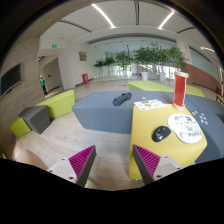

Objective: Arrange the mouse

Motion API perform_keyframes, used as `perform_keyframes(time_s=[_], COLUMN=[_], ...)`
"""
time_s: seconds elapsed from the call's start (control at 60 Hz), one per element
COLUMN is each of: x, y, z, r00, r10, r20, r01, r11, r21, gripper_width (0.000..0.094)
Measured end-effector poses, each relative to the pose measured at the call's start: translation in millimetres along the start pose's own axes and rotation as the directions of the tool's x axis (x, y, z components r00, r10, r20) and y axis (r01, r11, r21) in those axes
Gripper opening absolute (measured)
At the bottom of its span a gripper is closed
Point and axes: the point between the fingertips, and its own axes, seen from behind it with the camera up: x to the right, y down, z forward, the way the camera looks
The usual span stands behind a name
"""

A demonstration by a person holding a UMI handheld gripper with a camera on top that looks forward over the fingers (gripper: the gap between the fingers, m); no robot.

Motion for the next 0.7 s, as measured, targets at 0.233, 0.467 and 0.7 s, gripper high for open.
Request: perform_keyframes(time_s=[0.233, 0.467, 0.7], x=[-7, 63, 136], y=[0, 12, 10], z=[16, 27, 76], r00=[1.000, 0.994, 0.981], r10=[-0.006, 0.036, 0.048], r20=[-0.008, -0.104, -0.188], r01=[0.006, -0.039, -0.056], r11=[1.000, 0.999, 0.998], r21=[-0.006, -0.027, -0.034], gripper_width=[0.0799, 0.0802, 0.0815])
